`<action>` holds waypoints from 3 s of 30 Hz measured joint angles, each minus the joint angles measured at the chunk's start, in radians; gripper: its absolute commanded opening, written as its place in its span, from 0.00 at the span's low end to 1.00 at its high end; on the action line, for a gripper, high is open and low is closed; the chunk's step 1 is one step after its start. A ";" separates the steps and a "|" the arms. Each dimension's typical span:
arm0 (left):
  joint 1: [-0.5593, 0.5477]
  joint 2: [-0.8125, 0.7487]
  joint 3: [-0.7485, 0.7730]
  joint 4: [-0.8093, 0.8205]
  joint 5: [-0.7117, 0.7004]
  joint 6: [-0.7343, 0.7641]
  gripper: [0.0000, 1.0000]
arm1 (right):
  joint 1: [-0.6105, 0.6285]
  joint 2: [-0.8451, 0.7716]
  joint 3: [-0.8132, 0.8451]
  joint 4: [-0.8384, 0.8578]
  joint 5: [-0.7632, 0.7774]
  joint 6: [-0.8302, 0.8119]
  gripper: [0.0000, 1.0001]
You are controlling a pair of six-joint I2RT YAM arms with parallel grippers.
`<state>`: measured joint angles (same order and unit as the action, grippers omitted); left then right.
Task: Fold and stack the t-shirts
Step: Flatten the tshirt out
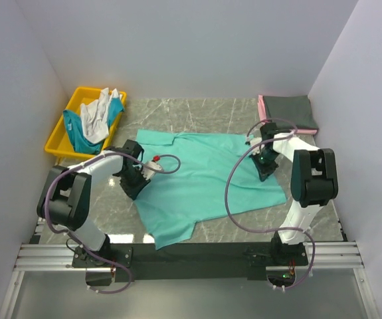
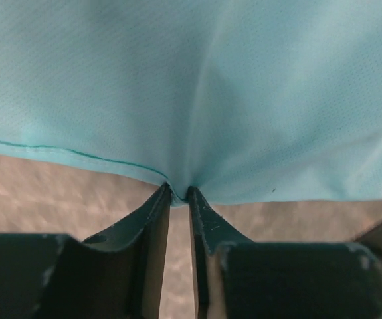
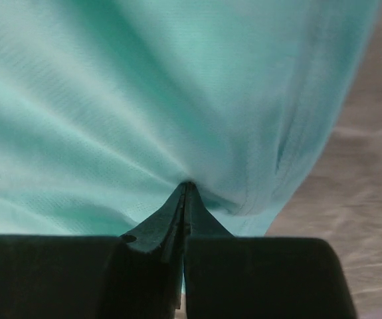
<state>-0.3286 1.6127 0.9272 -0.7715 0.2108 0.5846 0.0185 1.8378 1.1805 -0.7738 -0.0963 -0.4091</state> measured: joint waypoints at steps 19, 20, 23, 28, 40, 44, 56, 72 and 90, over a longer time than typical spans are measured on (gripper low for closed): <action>0.172 0.143 0.615 0.043 0.158 -0.101 0.57 | -0.077 0.002 0.474 -0.094 -0.156 0.037 0.33; 0.174 0.171 0.628 0.064 0.153 -0.124 0.58 | -0.075 0.029 0.511 -0.080 -0.151 0.047 0.34; 0.193 0.257 0.647 0.114 0.132 -0.208 0.59 | -0.069 0.139 0.600 -0.051 -0.145 0.078 0.37; 0.235 0.301 0.648 0.138 0.107 -0.294 0.60 | -0.051 0.293 0.648 -0.054 -0.147 0.124 0.39; 0.260 0.379 0.700 0.147 0.066 -0.344 0.59 | -0.025 0.396 0.666 -0.048 -0.186 0.170 0.37; 0.264 0.420 0.711 0.147 0.055 -0.363 0.54 | -0.025 0.415 0.684 -0.035 -0.188 0.184 0.23; 0.264 0.478 0.718 0.143 0.051 -0.420 0.40 | -0.025 0.449 0.692 -0.025 -0.212 0.196 0.00; 0.264 0.544 0.723 0.148 0.022 -0.437 0.32 | -0.025 0.449 0.693 -0.023 -0.220 0.196 0.00; 0.264 0.544 0.743 0.154 0.027 -0.448 0.41 | -0.025 0.449 0.700 -0.024 -0.220 0.196 0.00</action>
<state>-0.0647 2.1571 1.6703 -0.6178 0.2375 0.1364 -0.0063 2.2871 1.8809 -0.7979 -0.3168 -0.2134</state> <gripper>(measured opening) 0.395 0.007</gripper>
